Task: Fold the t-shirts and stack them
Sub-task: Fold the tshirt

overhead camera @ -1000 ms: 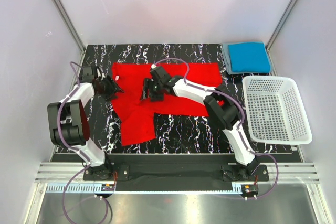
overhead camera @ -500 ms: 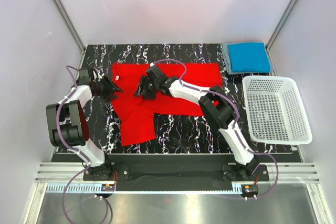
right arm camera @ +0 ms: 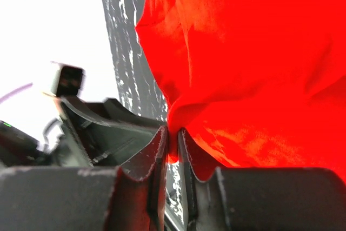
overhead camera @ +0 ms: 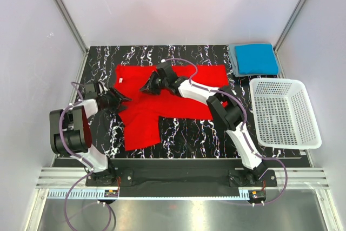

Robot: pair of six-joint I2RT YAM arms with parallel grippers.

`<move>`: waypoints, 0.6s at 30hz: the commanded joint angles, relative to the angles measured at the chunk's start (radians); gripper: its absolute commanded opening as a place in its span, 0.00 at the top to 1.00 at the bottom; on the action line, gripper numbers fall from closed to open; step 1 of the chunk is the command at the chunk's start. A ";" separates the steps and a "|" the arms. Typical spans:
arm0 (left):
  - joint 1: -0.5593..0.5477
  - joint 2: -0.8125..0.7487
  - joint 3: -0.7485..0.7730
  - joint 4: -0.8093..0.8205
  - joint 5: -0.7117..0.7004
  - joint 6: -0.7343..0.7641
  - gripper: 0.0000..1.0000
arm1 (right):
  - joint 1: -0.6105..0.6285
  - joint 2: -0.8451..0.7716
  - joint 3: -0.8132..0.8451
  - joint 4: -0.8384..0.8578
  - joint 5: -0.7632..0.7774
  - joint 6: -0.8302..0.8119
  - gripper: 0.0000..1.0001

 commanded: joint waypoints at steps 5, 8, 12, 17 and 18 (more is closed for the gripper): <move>-0.008 -0.041 -0.080 0.263 0.061 -0.141 0.44 | -0.013 -0.015 -0.021 0.095 -0.054 0.049 0.80; -0.017 -0.029 -0.082 0.282 0.069 -0.153 0.42 | -0.018 -0.009 -0.012 0.099 -0.072 0.046 0.79; -0.026 -0.003 -0.062 0.294 0.089 -0.156 0.41 | -0.021 -0.006 -0.006 0.092 -0.100 0.034 0.78; -0.048 0.014 -0.028 0.293 0.089 -0.158 0.41 | -0.022 -0.011 -0.013 0.088 -0.109 0.027 0.78; -0.052 0.014 -0.026 0.299 0.087 -0.161 0.41 | -0.021 -0.012 -0.013 0.089 -0.114 0.021 0.77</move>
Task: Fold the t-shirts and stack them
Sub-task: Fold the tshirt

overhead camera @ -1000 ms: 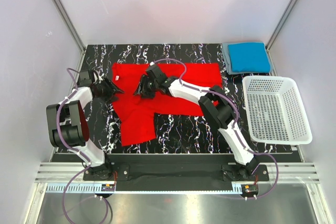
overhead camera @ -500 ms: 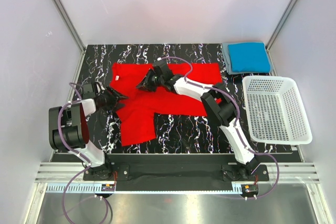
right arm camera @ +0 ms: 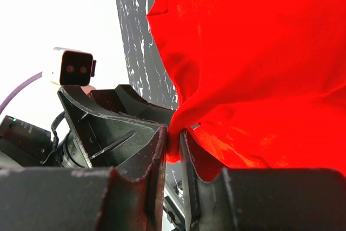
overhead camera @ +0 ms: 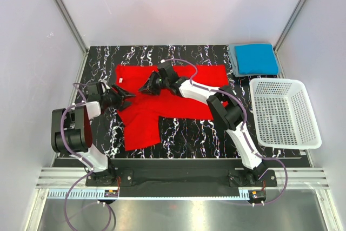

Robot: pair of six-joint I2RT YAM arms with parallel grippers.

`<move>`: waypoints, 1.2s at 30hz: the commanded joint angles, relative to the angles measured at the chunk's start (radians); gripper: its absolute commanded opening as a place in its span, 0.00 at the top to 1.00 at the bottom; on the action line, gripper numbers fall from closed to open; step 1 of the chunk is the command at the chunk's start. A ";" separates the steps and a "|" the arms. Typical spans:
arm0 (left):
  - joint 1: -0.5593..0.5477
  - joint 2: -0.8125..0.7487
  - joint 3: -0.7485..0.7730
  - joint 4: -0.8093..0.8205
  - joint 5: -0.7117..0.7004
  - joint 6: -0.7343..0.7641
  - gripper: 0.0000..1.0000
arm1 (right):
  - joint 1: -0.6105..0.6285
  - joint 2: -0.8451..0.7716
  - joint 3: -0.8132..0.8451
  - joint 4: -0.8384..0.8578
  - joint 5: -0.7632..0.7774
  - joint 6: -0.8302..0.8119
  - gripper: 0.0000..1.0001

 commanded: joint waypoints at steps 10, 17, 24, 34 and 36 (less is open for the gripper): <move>-0.016 0.065 0.109 0.104 0.039 -0.049 0.60 | -0.010 -0.025 0.018 -0.047 -0.048 -0.085 0.67; -0.018 0.091 0.185 0.050 0.031 -0.036 0.98 | -0.022 -0.039 0.040 -0.110 -0.026 -0.155 0.61; -0.016 0.146 0.262 0.015 0.045 -0.024 1.00 | -0.025 -0.046 0.051 -0.162 -0.011 -0.228 0.55; -0.016 0.252 0.389 -0.027 0.062 -0.027 1.00 | 0.039 -0.092 0.037 -0.211 0.205 -0.545 0.53; -0.016 0.281 0.417 -0.031 0.066 -0.027 1.00 | 0.076 -0.091 0.044 -0.203 0.293 -0.621 0.54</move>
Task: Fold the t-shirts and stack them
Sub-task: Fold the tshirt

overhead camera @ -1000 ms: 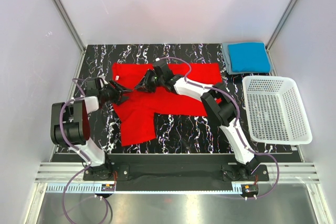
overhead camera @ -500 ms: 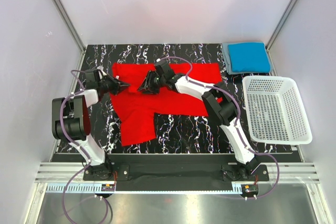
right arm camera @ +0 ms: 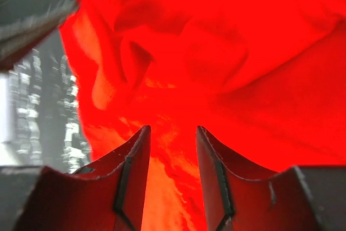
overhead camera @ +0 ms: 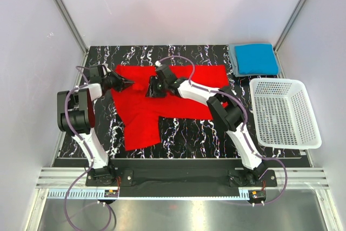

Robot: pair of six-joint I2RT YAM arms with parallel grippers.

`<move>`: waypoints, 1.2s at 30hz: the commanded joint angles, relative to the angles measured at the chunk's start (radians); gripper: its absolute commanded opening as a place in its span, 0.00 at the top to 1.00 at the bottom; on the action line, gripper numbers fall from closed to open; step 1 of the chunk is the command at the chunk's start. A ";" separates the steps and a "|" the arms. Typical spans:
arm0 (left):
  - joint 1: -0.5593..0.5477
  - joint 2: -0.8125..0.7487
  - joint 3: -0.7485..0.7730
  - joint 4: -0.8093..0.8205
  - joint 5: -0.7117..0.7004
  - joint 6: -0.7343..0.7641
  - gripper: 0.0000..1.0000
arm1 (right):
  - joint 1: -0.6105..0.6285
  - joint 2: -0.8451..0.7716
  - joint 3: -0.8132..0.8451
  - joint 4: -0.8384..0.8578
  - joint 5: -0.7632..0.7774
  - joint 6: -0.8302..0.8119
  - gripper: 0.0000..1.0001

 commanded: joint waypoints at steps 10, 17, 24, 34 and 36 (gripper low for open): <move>0.003 0.129 0.159 -0.057 0.072 0.038 1.00 | 0.143 0.024 0.180 -0.027 0.331 -0.298 0.54; 0.025 0.189 0.220 -0.150 0.110 0.084 1.00 | 0.152 0.105 0.267 -0.047 0.387 -0.324 0.54; 0.042 0.243 0.338 -0.267 0.125 0.170 1.00 | 0.169 0.148 0.319 -0.036 0.426 -0.345 0.55; 0.042 0.269 0.361 -0.318 0.115 0.210 1.00 | 0.195 0.225 0.396 -0.061 0.467 -0.373 0.55; 0.042 0.270 0.360 -0.315 0.115 0.207 1.00 | 0.201 0.239 0.426 -0.081 0.486 -0.378 0.55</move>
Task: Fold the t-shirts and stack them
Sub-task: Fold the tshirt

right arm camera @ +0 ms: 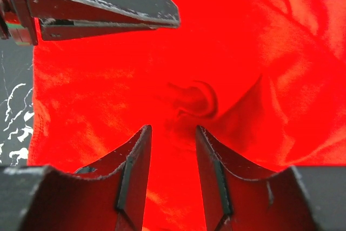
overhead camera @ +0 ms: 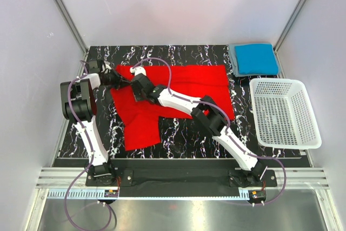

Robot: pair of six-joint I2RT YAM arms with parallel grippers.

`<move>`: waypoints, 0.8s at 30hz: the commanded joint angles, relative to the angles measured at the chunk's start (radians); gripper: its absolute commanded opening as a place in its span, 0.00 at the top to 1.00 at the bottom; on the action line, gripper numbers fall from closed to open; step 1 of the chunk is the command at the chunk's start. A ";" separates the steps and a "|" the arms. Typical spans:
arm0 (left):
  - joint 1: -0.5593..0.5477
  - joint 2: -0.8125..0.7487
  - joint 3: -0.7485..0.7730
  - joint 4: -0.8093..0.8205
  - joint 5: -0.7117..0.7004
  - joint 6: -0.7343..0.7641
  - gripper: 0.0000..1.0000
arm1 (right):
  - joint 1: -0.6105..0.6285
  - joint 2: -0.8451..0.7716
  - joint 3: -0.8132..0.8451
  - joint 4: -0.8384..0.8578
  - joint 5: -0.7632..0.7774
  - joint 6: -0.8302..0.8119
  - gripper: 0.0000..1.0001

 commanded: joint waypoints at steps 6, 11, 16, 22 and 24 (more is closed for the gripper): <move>0.000 0.010 0.027 -0.003 0.035 0.019 1.00 | 0.025 0.075 0.154 -0.091 0.146 -0.012 0.57; 0.000 0.012 0.027 0.000 0.036 0.019 1.00 | 0.025 0.087 0.163 -0.110 0.169 -0.007 0.61; 0.000 0.012 0.023 0.002 0.035 0.018 1.00 | 0.027 0.089 0.164 -0.108 0.170 -0.003 0.67; 0.002 0.004 0.023 -0.006 0.030 0.016 1.00 | 0.027 0.052 0.121 -0.081 0.158 -0.015 0.96; 0.000 -0.003 0.021 -0.008 0.021 0.013 1.00 | 0.025 0.023 0.098 -0.070 0.157 -0.023 1.00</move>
